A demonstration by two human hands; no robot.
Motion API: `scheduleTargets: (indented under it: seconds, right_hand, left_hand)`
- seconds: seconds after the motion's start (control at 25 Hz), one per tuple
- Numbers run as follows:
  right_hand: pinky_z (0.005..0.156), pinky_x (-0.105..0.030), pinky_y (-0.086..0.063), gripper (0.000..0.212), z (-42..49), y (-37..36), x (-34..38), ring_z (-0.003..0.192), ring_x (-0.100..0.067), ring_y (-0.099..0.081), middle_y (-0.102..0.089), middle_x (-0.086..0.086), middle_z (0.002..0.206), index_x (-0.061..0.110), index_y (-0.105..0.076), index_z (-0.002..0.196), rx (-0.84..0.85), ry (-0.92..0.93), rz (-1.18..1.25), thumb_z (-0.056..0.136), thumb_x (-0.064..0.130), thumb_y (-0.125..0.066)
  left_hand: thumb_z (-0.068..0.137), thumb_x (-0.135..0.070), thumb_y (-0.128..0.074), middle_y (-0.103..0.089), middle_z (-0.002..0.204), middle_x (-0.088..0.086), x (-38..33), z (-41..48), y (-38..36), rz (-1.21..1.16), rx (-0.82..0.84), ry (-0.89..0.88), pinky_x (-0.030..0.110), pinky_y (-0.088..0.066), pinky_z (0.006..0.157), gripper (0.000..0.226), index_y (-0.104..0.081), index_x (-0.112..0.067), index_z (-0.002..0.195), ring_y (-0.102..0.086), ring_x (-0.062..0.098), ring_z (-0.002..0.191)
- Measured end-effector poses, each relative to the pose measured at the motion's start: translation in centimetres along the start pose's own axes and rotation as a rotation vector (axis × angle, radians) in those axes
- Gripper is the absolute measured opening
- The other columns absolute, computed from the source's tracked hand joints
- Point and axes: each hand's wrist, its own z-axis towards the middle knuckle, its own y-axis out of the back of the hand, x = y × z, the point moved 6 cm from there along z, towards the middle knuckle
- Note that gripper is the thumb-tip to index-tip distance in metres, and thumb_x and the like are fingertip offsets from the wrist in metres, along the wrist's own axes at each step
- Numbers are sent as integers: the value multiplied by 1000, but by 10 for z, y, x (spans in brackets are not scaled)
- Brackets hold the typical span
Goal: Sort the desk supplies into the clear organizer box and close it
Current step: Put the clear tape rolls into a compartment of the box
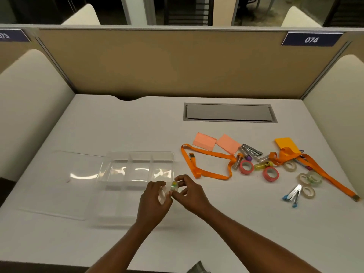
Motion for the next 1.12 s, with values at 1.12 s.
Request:
scheduleTargets:
  seconds: [1.12]
  right_hand:
    - [94,-32,-53,44,-47,136,-92,119,-14,-59,-57,4,134,22,-54,134,-355,47,-466,94,41,-56]
  left_hand:
    - [74,-34,-73,-62,122,10,-132,16,-151,419,408,-481,43,-50,87,61,-58,-9,127,-60,31,109]
